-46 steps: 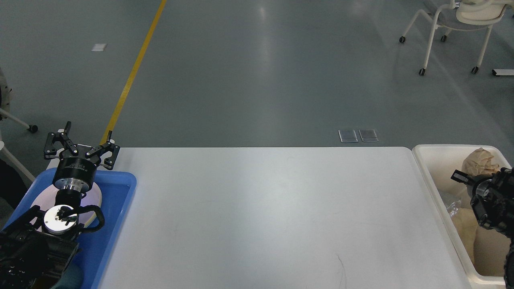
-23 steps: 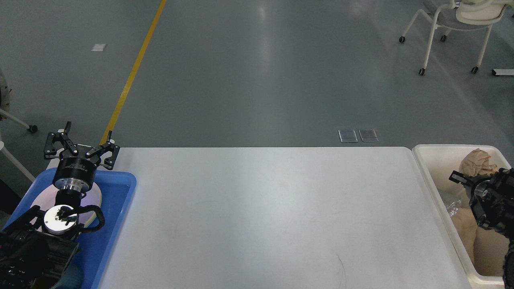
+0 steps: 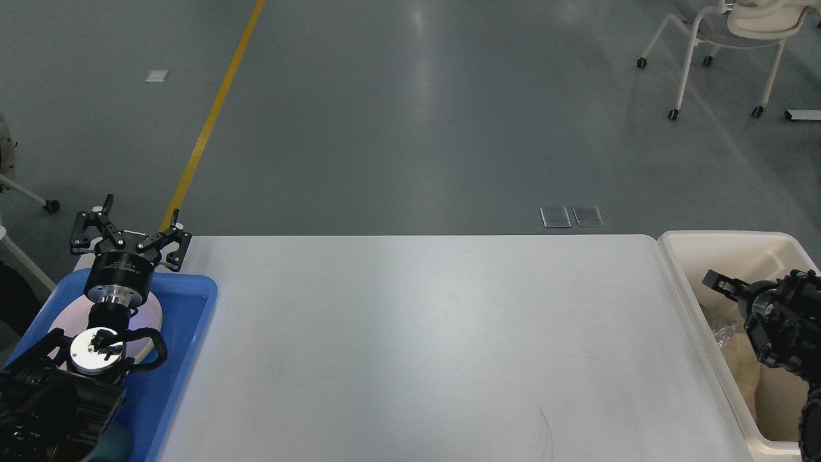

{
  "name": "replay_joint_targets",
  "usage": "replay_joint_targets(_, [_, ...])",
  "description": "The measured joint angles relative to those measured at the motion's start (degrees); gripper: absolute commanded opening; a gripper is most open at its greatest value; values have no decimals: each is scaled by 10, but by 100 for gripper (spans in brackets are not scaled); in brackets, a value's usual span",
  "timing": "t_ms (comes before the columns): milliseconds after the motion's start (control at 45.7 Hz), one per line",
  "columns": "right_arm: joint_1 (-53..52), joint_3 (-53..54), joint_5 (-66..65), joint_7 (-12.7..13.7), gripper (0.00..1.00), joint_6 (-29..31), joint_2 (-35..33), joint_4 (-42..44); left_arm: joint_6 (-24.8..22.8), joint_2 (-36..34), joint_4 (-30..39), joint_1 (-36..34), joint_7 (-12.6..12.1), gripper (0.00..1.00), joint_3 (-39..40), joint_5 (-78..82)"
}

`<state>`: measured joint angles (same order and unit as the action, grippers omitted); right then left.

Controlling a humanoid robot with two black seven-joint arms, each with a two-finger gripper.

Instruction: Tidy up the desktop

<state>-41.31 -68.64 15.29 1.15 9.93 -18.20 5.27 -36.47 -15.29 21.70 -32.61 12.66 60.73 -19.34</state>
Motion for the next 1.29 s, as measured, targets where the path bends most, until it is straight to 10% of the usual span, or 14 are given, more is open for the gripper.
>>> replay_joint_targets(569, [-13,-1,1,0,100,7,3,0,0,0,0,0,0,97,0,0])
replay_joint_targets(1292, [-222,4,-1,-7,100,172,51,-29,0,0,0,0,0,97,0,0])
